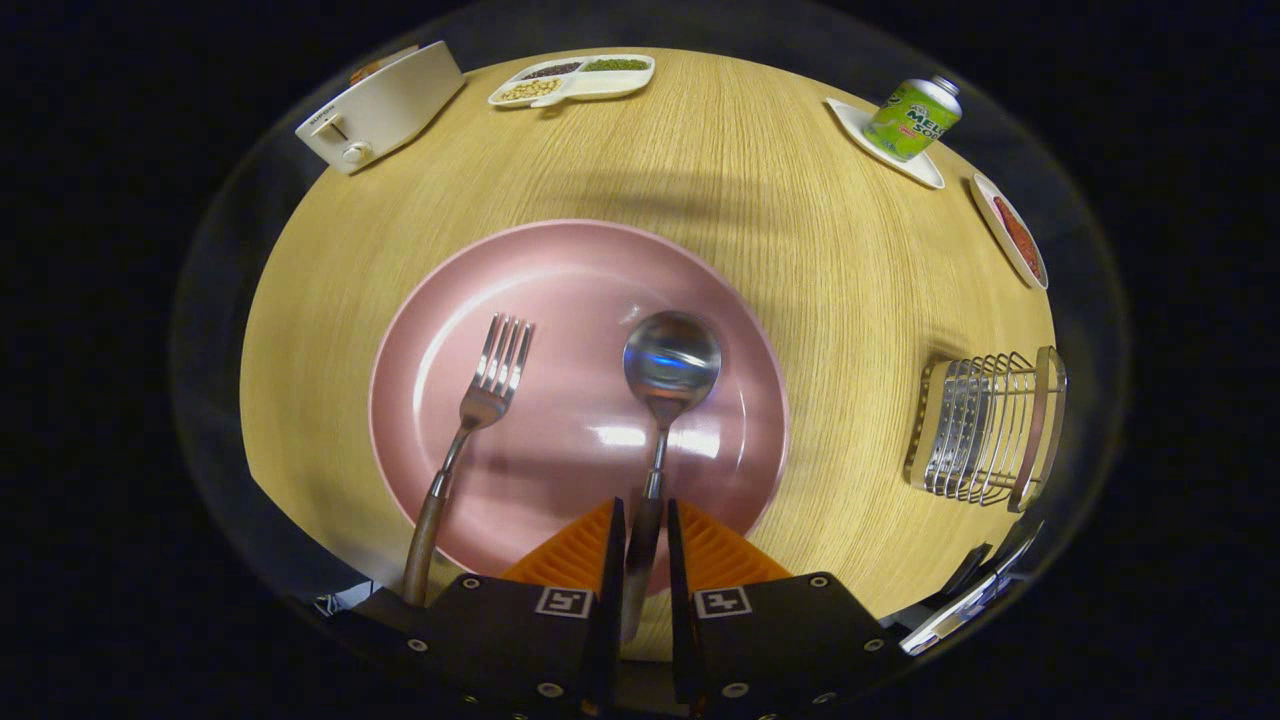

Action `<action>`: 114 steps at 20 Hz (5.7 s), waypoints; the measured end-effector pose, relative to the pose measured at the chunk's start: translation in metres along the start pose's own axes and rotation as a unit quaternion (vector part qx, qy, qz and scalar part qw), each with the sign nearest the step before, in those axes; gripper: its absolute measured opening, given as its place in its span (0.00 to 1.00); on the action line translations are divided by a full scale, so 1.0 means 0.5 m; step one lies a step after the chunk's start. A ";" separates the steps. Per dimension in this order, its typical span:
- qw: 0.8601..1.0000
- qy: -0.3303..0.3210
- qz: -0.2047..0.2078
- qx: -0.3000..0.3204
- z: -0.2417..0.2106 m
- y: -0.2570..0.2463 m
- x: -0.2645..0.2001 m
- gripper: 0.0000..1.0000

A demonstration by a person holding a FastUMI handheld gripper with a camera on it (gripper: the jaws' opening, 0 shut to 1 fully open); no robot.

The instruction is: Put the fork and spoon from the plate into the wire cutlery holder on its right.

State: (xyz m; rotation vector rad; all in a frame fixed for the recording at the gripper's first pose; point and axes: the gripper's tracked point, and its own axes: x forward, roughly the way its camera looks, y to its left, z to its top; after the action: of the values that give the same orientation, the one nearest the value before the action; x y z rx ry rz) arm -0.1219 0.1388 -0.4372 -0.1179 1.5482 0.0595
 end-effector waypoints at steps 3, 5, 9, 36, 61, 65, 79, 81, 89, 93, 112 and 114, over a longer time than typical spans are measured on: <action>1.000 0.009 0.004 0.008 -0.005 -0.001 0.002 0.13; 1.000 0.012 0.009 0.015 -0.003 -0.002 0.002 0.12; 0.999 0.010 0.038 0.011 -0.003 0.011 0.001 0.07; 0.987 -0.131 0.079 0.054 -0.036 -0.168 -0.233 0.05; 0.995 -0.063 0.009 0.078 -0.069 -0.435 -0.167 0.07; 0.995 -0.063 0.012 0.078 -0.052 -0.441 -0.172 0.08; 0.951 -0.284 0.025 0.119 0.144 -0.425 -0.277 0.14; 0.930 -0.344 0.028 0.125 0.179 -0.420 -0.318 0.31; 0.832 -0.539 -0.011 0.128 0.248 -0.408 -0.513 0.91; 0.815 -0.568 -0.032 0.110 0.247 -0.357 -0.550 0.95; 0.834 -0.546 0.010 0.080 0.218 0.013 -0.479 0.97; 0.859 -0.507 0.026 0.073 0.208 0.049 -0.423 0.97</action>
State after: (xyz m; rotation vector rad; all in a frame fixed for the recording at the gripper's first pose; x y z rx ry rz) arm -0.0264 0.1827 -0.2250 0.0777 0.4886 0.0354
